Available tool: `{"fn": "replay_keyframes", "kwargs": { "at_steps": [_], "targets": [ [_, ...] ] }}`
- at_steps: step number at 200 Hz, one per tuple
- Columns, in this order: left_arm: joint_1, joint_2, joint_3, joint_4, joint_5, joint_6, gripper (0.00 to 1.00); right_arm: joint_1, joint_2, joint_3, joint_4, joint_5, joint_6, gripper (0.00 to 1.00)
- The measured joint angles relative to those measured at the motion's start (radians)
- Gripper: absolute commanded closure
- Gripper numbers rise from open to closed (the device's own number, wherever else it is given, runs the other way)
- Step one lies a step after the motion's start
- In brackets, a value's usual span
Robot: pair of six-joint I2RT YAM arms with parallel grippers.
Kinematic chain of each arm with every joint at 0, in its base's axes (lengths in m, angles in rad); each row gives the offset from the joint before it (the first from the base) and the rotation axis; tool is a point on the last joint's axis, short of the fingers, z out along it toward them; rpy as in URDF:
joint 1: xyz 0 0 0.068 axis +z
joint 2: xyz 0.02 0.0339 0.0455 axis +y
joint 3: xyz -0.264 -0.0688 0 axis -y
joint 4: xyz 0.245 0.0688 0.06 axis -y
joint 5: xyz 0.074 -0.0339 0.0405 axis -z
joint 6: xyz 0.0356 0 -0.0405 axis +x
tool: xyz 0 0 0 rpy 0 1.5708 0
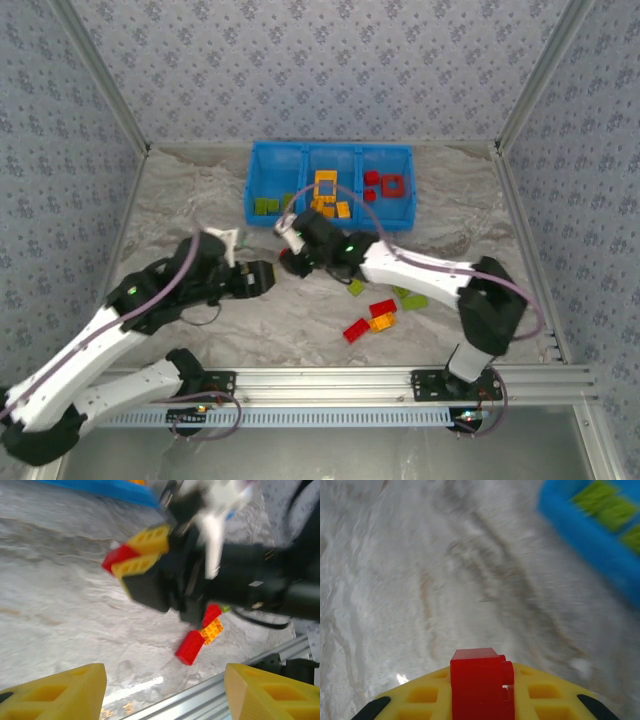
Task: Sort the legos into containers by color
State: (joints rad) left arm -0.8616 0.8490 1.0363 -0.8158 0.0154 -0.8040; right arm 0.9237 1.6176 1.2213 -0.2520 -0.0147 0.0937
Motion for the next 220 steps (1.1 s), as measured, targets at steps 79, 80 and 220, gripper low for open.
{"fn": "replay_keyframes", "kwargs": {
  "at_steps": [79,80,220],
  "targets": [
    [-0.209,0.455,0.225,0.29,-0.047,0.109,0.36,-0.475,-0.137,-0.027,-0.135,0.135,0.076,0.75],
    [-0.209,0.458,0.226,0.291,-0.047,0.109,0.36,-0.481,-0.127,-0.021,-0.137,0.135,0.077,0.75],
    [-0.255,0.586,0.285,0.357,-0.087,0.152,0.35,-0.599,0.454,0.454,-0.321,0.162,0.165,0.55]
  ]
}}
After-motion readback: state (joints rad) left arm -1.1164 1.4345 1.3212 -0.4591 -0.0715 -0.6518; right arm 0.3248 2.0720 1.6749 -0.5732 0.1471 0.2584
